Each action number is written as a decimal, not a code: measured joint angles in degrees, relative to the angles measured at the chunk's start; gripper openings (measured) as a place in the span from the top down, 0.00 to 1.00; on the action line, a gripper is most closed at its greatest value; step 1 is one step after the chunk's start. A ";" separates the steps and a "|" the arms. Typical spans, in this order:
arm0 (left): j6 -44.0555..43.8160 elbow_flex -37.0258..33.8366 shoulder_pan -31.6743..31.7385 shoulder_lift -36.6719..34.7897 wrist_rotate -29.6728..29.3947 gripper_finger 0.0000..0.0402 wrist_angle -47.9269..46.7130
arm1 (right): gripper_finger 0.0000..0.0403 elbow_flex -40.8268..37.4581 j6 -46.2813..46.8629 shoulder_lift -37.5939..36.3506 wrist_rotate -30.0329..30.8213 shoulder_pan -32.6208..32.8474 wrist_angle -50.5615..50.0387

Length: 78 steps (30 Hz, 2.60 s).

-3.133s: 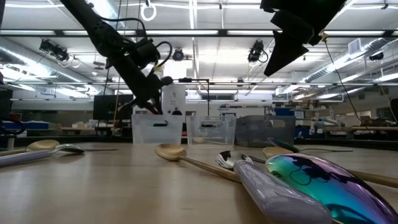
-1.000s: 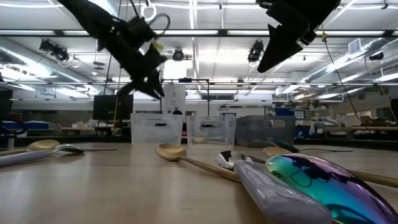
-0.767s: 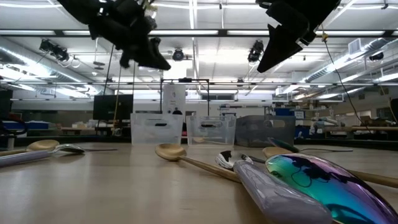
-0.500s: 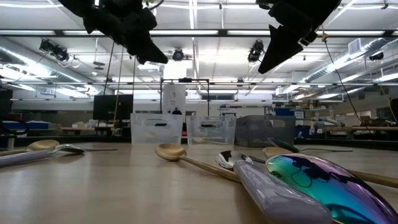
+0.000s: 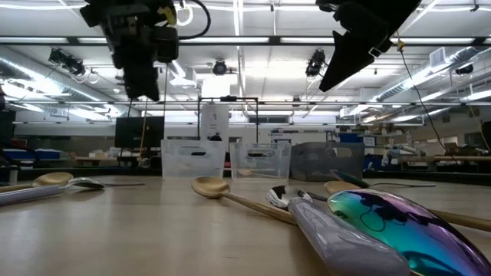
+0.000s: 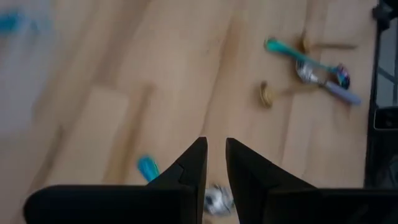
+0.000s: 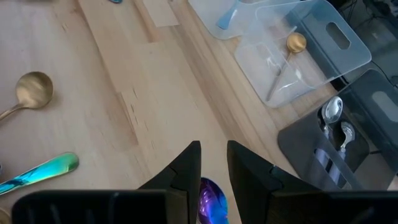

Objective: Sort silverware by color (type)
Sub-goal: Put the blue spoon into the left transparent bin

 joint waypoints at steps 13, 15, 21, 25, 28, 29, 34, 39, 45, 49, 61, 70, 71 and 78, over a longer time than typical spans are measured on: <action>-16.00 0.00 -17.62 0.02 -16.68 0.84 -12.60 | 0.78 0.01 -0.02 0.00 0.20 0.02 0.66; -17.48 0.00 -20.00 0.04 -19.20 0.84 -12.66 | 0.78 -0.02 -0.02 0.00 0.20 0.00 1.13; -20.31 0.00 -25.52 0.04 -26.64 0.83 -12.67 | 0.78 -0.02 -0.13 0.00 0.20 0.01 1.75; -22.72 0.00 -26.90 0.04 -26.91 0.83 -12.51 | 0.78 -0.02 -0.13 0.00 0.20 0.00 1.95; -24.48 -0.02 -27.14 0.04 -26.93 0.80 -12.46 | 0.78 -0.02 -0.21 0.00 0.19 0.02 2.63; -24.73 -0.02 -27.14 0.04 -26.96 0.78 -12.41 | 0.78 -0.02 -0.40 0.00 0.17 0.02 2.75; -26.67 -0.04 -27.14 0.04 -28.12 0.69 -11.79 | 0.78 -0.02 -0.48 0.00 0.17 0.02 3.01; -29.28 -2.95 -27.78 0.04 -29.33 0.64 -6.25 | 0.78 -0.02 -0.52 0.00 0.17 0.67 3.02; -33.22 -10.76 -27.64 0.04 -26.80 0.64 1.49 | 0.78 -0.02 -0.48 0.00 0.27 1.39 3.02; -36.76 -13.76 -27.68 0.09 -26.65 0.64 2.39 | 0.78 -0.02 -0.54 0.00 0.54 1.33 3.24; -37.54 -15.56 -27.71 8.21 -27.09 0.64 4.74 | 0.78 -0.02 -1.52 -0.02 0.66 1.35 4.53; -35.26 -15.13 -27.66 12.70 -27.05 0.64 5.89 | 0.78 -0.04 -2.98 -0.02 0.64 1.36 6.27; -35.10 -15.13 -27.65 12.70 -27.04 0.65 5.89 | 0.78 -0.04 -3.10 -0.02 0.63 1.36 6.27; -32.59 -15.17 -27.29 12.68 -27.04 0.74 5.87 | 0.78 -0.04 -3.15 -0.02 0.63 1.35 6.46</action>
